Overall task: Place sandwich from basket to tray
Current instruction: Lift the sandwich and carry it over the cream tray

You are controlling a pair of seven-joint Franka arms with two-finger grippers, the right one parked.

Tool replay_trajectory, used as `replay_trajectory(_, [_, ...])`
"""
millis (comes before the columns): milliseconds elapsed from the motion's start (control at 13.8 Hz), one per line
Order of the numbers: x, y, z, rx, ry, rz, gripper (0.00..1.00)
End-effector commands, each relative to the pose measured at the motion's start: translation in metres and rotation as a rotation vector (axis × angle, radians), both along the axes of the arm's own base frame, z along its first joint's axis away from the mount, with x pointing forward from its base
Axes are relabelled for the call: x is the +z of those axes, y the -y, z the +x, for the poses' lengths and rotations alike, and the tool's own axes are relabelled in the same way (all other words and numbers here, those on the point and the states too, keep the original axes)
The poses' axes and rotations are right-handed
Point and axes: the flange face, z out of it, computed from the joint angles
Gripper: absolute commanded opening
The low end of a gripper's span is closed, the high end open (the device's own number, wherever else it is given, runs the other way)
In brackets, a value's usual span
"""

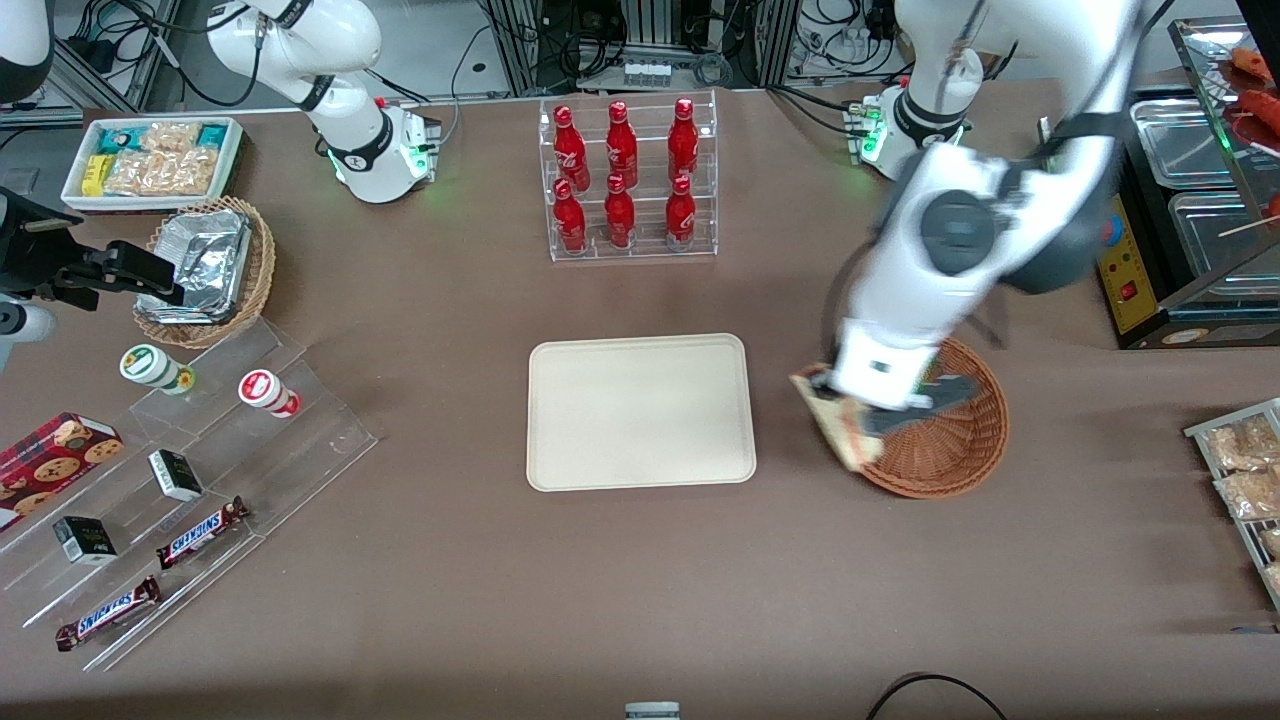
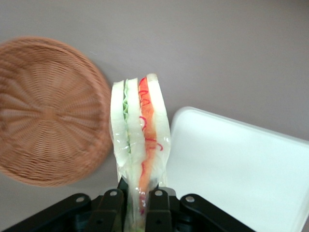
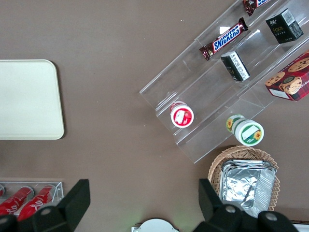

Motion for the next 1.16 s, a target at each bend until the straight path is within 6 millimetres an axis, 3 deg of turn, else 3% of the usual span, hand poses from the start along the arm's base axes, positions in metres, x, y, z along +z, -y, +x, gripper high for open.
replay_trajectory(0, [-0.032, 0.073, -0.009, -0.102, 0.007, 0.007, 0.0])
replay_trajectory(218, [-0.077, 0.145, -0.042, -0.212, 0.025, -0.024, 0.0])
replay_trajectory(509, [-0.128, 0.21, -0.088, -0.339, 0.05, -0.04, 0.0])
replay_trajectory(873, [-0.181, 0.23, -0.099, -0.393, 0.077, -0.02, 0.0])
replay_trajectory(1091, [-0.19, 0.23, -0.101, -0.401, 0.075, -0.005, 0.0])
